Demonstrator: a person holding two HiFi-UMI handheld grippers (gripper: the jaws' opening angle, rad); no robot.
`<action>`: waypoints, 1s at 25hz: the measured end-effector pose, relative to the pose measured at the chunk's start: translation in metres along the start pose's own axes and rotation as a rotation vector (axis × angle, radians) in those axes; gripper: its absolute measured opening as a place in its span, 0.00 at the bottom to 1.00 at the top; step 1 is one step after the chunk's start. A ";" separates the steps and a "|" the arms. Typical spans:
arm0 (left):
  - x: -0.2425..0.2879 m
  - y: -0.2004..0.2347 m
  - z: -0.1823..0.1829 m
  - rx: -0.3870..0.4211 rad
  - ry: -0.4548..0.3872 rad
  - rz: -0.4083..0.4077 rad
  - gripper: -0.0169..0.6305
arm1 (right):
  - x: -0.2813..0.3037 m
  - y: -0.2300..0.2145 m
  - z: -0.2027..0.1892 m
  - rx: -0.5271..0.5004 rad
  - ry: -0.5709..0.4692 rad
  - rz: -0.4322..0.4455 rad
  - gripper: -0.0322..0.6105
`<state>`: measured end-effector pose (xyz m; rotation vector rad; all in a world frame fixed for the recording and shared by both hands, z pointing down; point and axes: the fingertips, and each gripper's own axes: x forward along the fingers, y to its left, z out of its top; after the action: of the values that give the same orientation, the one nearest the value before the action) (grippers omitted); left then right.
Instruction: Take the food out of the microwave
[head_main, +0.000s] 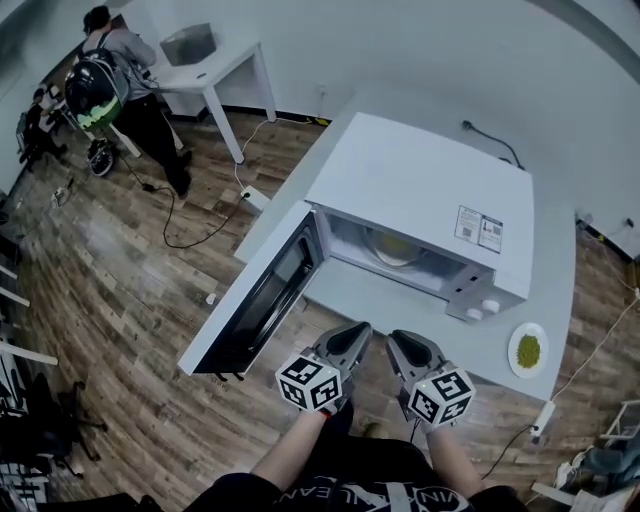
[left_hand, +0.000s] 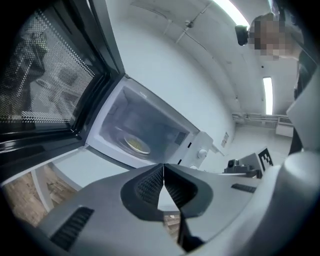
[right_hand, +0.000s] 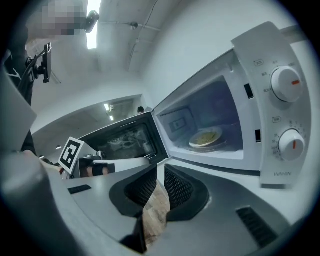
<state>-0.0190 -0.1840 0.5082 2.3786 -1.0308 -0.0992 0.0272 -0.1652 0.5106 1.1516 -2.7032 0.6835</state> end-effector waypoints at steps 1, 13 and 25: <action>0.003 0.003 0.002 0.003 0.005 -0.008 0.04 | 0.006 -0.002 0.002 -0.008 0.003 -0.005 0.15; 0.033 0.042 0.024 0.023 0.044 -0.053 0.04 | 0.065 -0.043 0.029 -0.291 0.116 -0.178 0.15; 0.043 0.065 0.021 0.002 0.084 -0.069 0.04 | 0.107 -0.086 0.046 -0.646 0.253 -0.339 0.15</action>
<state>-0.0373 -0.2601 0.5293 2.3990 -0.9101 -0.0233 0.0157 -0.3080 0.5304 1.1882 -2.1732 -0.0940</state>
